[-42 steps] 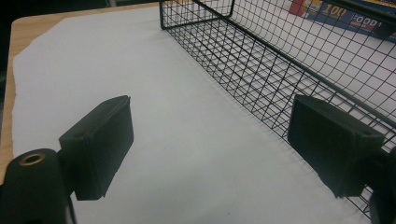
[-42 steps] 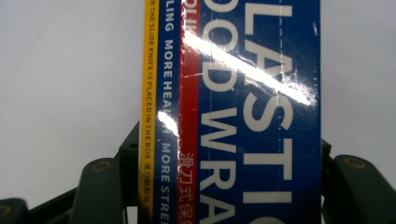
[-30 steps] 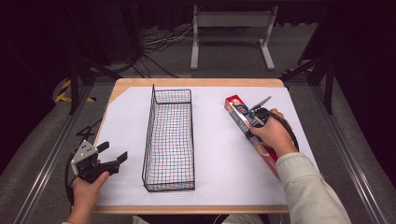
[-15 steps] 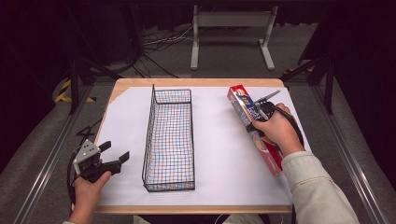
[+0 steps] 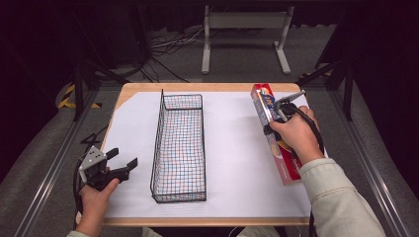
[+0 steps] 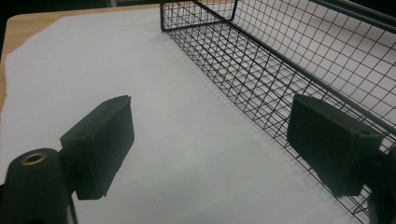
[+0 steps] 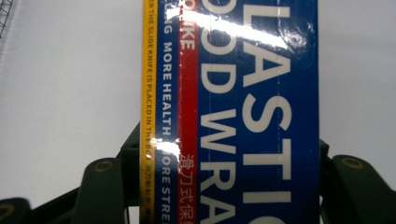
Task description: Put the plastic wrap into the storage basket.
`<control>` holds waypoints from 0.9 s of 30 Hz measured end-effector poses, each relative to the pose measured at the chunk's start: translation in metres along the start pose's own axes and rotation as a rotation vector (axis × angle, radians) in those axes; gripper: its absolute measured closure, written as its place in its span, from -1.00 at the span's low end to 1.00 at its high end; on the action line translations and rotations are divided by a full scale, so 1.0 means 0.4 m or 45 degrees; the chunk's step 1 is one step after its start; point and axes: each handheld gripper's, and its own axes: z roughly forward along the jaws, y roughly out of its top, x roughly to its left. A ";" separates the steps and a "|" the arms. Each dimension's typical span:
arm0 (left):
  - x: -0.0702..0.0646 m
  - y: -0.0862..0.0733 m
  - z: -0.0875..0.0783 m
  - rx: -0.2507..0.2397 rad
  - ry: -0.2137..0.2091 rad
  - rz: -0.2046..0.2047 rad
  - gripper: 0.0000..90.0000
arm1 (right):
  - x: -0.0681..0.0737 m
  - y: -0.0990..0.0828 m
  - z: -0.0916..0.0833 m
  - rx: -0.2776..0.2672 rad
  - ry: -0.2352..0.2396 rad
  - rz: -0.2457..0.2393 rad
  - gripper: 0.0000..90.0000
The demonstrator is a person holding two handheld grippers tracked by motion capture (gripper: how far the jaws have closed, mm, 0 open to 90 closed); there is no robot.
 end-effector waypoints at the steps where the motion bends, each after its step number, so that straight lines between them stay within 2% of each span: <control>1: -0.001 0.000 0.001 -0.001 0.000 -0.003 -0.65 | 0.000 0.001 -0.006 -0.003 -0.003 0.020 -0.10; 4: -0.002 0.000 0.003 0.002 0.002 -0.001 -0.65 | -0.002 0.004 -0.027 -0.025 -0.011 0.068 -0.10; 8: -0.001 -0.001 0.005 0.005 0.001 0.002 -0.65 | -0.004 0.006 -0.045 -0.042 -0.006 0.076 -0.10; 16: 0.000 -0.001 0.005 0.005 0.003 -0.006 -0.65 | 0.007 0.009 -0.078 -0.073 0.057 0.141 -0.10; 22: -0.001 -0.001 0.006 0.003 0.001 0.003 -0.66 | 0.049 0.018 -0.099 -0.097 0.062 0.165 -0.10; 26: -0.004 -0.001 0.008 0.006 -0.002 0.011 -0.66 | 0.071 0.021 -0.097 -0.110 0.064 0.175 -0.10; 27: -0.007 -0.002 0.009 0.004 -0.002 0.012 -0.66 | 0.101 0.025 -0.094 -0.116 0.049 0.173 -0.10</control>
